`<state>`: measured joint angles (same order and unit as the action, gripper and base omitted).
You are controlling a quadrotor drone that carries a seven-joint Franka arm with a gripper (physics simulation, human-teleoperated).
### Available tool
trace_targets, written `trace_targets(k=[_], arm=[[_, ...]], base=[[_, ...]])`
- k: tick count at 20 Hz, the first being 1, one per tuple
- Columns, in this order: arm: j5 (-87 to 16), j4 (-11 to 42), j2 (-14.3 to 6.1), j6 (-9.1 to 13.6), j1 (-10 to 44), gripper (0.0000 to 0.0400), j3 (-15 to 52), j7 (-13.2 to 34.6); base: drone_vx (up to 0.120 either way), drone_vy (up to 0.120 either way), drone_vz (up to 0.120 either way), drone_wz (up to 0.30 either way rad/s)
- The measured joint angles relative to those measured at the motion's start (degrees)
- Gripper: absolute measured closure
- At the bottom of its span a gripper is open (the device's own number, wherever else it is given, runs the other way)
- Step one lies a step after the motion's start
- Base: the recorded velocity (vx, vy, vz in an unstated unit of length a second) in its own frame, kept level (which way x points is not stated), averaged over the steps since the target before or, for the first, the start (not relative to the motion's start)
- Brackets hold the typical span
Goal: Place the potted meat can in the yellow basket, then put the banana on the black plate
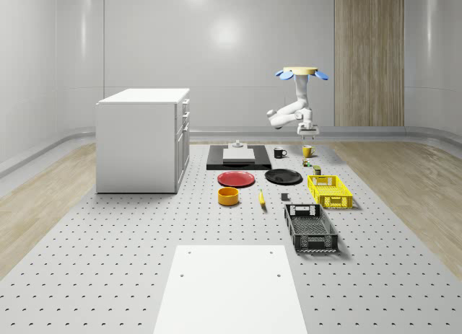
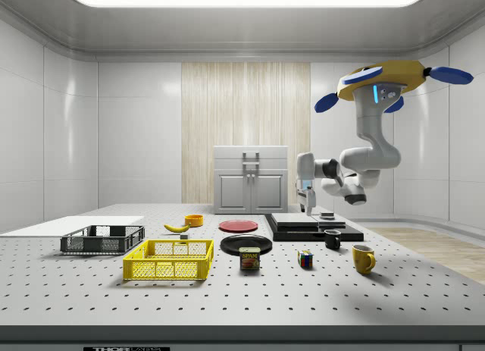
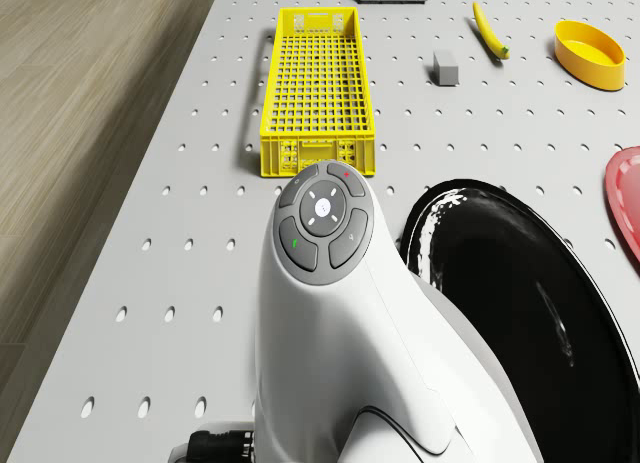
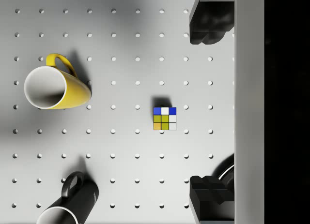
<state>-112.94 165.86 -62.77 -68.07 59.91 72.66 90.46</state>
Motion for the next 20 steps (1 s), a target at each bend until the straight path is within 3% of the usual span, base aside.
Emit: trace_targets(k=[9, 17, 20], arm=[[1.3, -0.2, -2.8, -2.2, 1.3, 0.0, 1.1, 1.2], [2.5, -0.3, -5.0, -4.3, 2.1, 0.0, 1.8, 1.9], [3.0, -0.4, -5.9, -5.0, 2.4, 0.0, 2.1, 2.2]], base=[[0.12, 0.0, -0.116, 0.0], [0.12, 0.0, -0.03, 0.0], [0.12, 0.093, 0.0, 0.0]])
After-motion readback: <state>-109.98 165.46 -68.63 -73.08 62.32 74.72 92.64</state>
